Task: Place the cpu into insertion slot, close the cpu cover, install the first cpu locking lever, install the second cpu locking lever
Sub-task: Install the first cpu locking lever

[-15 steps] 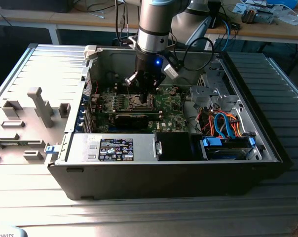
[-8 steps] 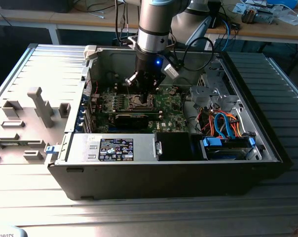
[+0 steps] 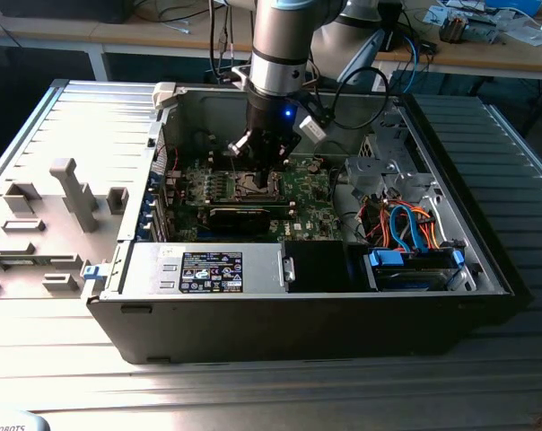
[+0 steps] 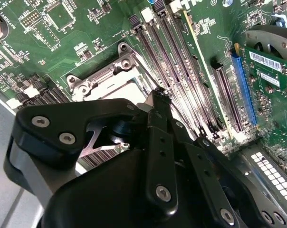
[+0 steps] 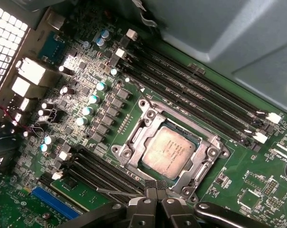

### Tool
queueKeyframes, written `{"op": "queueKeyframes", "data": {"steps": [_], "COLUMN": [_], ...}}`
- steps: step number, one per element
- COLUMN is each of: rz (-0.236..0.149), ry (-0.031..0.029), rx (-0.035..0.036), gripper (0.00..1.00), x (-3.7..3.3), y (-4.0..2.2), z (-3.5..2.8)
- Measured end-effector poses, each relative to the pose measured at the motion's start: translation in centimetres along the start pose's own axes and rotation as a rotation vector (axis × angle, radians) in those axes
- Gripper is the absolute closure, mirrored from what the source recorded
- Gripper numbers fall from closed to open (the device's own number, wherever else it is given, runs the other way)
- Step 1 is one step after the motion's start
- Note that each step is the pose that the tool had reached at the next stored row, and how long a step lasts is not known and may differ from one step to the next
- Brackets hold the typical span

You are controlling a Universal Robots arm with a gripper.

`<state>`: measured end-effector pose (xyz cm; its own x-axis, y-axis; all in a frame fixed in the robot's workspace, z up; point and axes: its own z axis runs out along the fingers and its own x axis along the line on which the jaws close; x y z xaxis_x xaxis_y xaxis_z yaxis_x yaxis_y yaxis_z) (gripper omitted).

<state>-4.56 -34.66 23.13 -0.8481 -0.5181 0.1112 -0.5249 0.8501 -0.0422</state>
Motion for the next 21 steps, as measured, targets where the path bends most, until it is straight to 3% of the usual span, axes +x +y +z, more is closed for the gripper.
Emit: {"op": "queueKeyframes", "data": {"steps": [11, 21], "rz": [-0.030, 0.142], "ry": [-0.0011, 0.0061], "rx": [0.0036, -0.0158], "gripper": [0.89, 0.89], "x": [0.00, -0.02], "y": [0.02, 0.03], "z": [0.01, 0.23]}}
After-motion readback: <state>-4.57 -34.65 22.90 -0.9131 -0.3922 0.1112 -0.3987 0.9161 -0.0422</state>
